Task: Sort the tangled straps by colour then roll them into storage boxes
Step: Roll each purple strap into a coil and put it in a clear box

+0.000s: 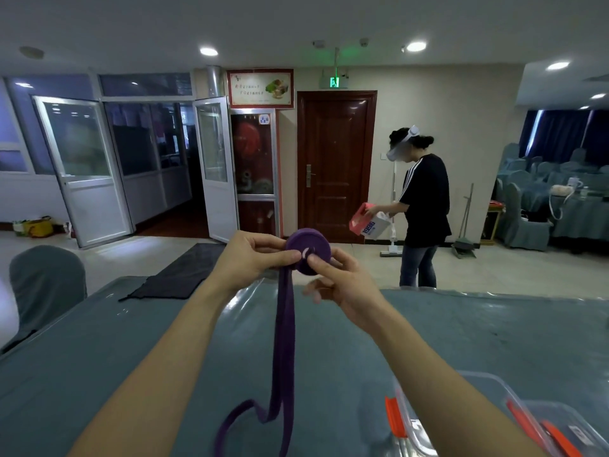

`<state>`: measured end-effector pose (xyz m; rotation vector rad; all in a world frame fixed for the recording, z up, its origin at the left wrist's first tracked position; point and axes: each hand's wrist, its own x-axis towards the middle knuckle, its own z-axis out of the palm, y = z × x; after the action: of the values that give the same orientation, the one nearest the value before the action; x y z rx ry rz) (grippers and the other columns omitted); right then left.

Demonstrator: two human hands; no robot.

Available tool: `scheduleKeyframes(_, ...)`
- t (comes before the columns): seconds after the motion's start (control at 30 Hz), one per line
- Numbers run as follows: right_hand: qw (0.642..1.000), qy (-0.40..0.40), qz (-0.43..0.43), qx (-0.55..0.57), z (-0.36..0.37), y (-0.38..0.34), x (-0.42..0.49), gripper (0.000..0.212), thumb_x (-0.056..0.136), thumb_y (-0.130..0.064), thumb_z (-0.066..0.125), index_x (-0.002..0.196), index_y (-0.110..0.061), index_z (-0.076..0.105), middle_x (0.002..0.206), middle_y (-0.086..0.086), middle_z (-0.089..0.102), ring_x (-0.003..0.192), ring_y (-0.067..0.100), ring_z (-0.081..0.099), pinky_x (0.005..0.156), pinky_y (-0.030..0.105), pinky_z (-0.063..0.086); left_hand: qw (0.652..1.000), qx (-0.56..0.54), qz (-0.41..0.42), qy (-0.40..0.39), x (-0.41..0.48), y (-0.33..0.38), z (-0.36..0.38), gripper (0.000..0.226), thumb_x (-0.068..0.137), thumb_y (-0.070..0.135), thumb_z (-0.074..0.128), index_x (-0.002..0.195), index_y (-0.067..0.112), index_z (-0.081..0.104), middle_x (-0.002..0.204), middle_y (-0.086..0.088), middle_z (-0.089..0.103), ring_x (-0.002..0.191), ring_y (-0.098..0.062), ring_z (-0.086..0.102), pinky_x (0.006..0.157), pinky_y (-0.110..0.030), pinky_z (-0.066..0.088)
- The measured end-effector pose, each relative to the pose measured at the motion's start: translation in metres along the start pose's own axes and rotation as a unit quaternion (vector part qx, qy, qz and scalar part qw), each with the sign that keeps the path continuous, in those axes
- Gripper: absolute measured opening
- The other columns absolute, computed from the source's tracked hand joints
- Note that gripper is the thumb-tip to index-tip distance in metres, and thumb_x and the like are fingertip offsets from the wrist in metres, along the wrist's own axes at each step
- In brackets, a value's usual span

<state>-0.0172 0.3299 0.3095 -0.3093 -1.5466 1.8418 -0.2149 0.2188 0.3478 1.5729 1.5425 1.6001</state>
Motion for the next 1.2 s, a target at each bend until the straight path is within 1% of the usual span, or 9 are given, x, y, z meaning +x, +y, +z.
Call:
scheduleKeyframes(0.1,0.959,-0.013,-0.041,-0.279,-0.021,-0.017,-0.004,0.045,0.086,-0.046,0.09,0.125,-0.029,0.074,0.115,-0.009,0.077,0.065,0.029,0.076,0.046,0.032,0.05,0.99,0.126,-0.002,-0.067,0.0,0.009,-0.008,0.031,0.072,0.042,0.099,0.098,0.03,0.089,0.096,-0.001,0.086,0.093,-0.021,0.083,0.098,-0.051,0.065)
scheduleKeyframes(0.23,0.913,-0.059,-0.028,-0.403,-0.022,-0.037,-0.008,0.025,0.085,-0.044,0.091,0.104,-0.03,0.081,0.098,-0.003,0.08,0.063,0.021,0.076,0.049,0.031,0.052,0.945,0.273,-0.005,-0.179,0.006,0.031,-0.003,0.025,0.073,0.04,0.101,0.094,0.033,0.088,0.087,0.006,0.084,0.084,-0.015,0.081,0.09,-0.045,0.068)
scheduleKeyframes(0.37,0.93,-0.056,-0.004,-0.364,-0.019,-0.036,-0.019,0.025,0.087,-0.03,0.091,0.105,-0.014,0.082,0.089,0.008,0.082,0.073,0.026,0.08,0.064,0.032,0.064,0.917,0.321,-0.014,-0.237,0.009,0.046,0.002,0.025,0.076,0.036,0.1,0.097,0.028,0.088,0.087,0.008,0.084,0.085,-0.013,0.081,0.088,-0.039,0.067)
scheduleKeyframes(0.6,0.962,-0.051,0.006,-0.268,-0.036,-0.02,-0.034,0.02,0.089,-0.022,0.09,0.101,-0.011,0.077,0.093,0.008,0.08,0.072,0.023,0.076,0.066,0.033,0.059,0.907,0.33,-0.015,-0.261,0.011,0.053,0.017,0.027,0.078,0.033,0.099,0.101,0.027,0.087,0.09,0.01,0.085,0.088,-0.008,0.082,0.086,-0.029,0.067)
scheduleKeyframes(0.77,0.898,-0.096,-0.027,-0.43,-0.036,-0.039,-0.033,0.031,0.088,-0.046,0.088,0.11,-0.027,0.077,0.096,-0.007,0.079,0.068,0.016,0.079,0.056,0.026,0.057,0.882,0.38,-0.029,-0.276,0.013,0.062,0.036,0.022,0.078,0.027,0.099,0.096,0.028,0.087,0.086,0.013,0.084,0.085,-0.005,0.081,0.087,-0.033,0.067)
scheduleKeyframes(0.93,0.803,-0.077,-0.123,-0.578,-0.035,-0.056,-0.029,0.029,0.1,-0.046,0.074,0.104,-0.018,0.068,0.091,-0.001,0.072,0.074,0.018,0.071,0.073,0.047,0.063,0.881,0.398,-0.031,-0.252,0.021,0.08,0.046,0.019,0.078,0.025,0.098,0.092,0.03,0.086,0.083,0.014,0.083,0.082,-0.003,0.08,0.08,-0.025,0.063)
scheduleKeyframes(1.03,0.835,-0.106,-0.104,-0.529,-0.045,-0.059,-0.032,0.029,0.1,-0.045,0.074,0.112,-0.019,0.067,0.101,-0.004,0.072,0.074,0.016,0.075,0.065,0.043,0.065,0.871,0.421,-0.03,-0.253,0.024,0.087,0.056,0.018,0.077,0.028,0.099,0.089,0.032,0.085,0.08,0.015,0.082,0.079,-0.002,0.079,0.079,-0.026,0.063)
scheduleKeyframes(1.13,0.819,-0.116,-0.095,-0.553,-0.056,-0.055,-0.035,0.037,0.092,-0.046,0.083,0.114,-0.02,0.068,0.103,-0.004,0.074,0.075,0.015,0.076,0.067,0.043,0.066,0.85,0.457,-0.013,-0.263,0.024,0.089,0.073,0.018,0.076,0.033,0.098,0.088,0.033,0.085,0.078,0.018,0.08,0.077,0.0,0.076,0.074,-0.024,0.061)
scheduleKeyframes(1.2,0.86,-0.089,-0.095,-0.493,-0.071,-0.056,-0.036,0.033,0.09,-0.038,0.087,0.11,-0.017,0.07,0.099,0.003,0.077,0.071,0.02,0.078,0.065,0.043,0.067,0.876,0.421,0.009,-0.235,0.02,0.086,0.079,0.022,0.077,0.035,0.098,0.095,0.033,0.086,0.084,0.018,0.082,0.082,0.0,0.078,0.077,-0.023,0.063)
